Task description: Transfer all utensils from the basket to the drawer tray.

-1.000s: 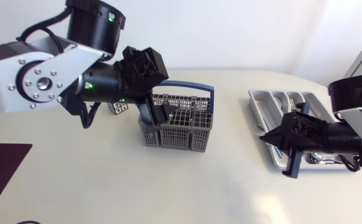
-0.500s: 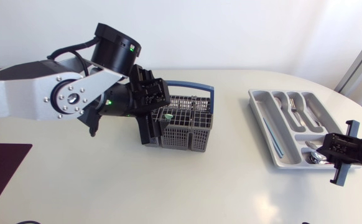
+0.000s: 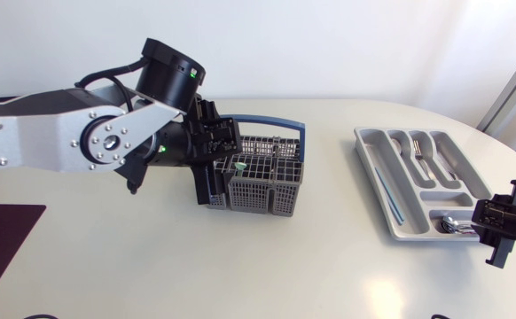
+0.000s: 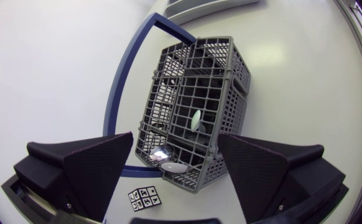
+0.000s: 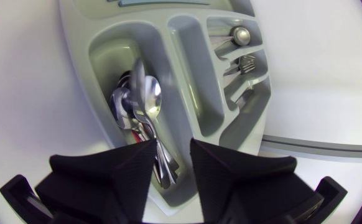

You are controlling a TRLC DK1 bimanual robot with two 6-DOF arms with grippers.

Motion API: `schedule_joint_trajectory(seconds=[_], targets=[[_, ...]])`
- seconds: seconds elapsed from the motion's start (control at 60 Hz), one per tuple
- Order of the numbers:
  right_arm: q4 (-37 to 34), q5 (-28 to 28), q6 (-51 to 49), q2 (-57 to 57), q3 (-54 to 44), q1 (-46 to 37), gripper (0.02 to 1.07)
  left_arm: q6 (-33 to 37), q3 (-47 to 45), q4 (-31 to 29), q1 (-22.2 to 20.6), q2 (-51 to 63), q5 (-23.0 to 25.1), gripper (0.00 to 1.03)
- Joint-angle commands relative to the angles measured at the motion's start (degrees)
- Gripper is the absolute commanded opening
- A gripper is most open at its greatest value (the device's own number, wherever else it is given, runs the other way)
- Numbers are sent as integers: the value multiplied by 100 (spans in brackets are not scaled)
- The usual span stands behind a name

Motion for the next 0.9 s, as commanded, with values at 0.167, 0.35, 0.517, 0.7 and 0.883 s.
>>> schedule_joint_trajectory(seconds=[0.167,0.35,0.517,0.7,0.883], targets=[[-504,-156,122,-657,37,-90,103,404,-60,15,-220,211,-233,88],[-925,-482,535,-1132,28,-11,103,457,151,15,-308,562,-356,72],[-969,-508,904,-1448,-227,420,103,466,379,50,-317,808,-374,62],[-978,-499,1221,-1800,-526,973,103,554,520,103,-352,1054,-523,54],[-996,-411,1669,-2196,-719,1641,103,642,546,200,-343,1195,-541,38]])
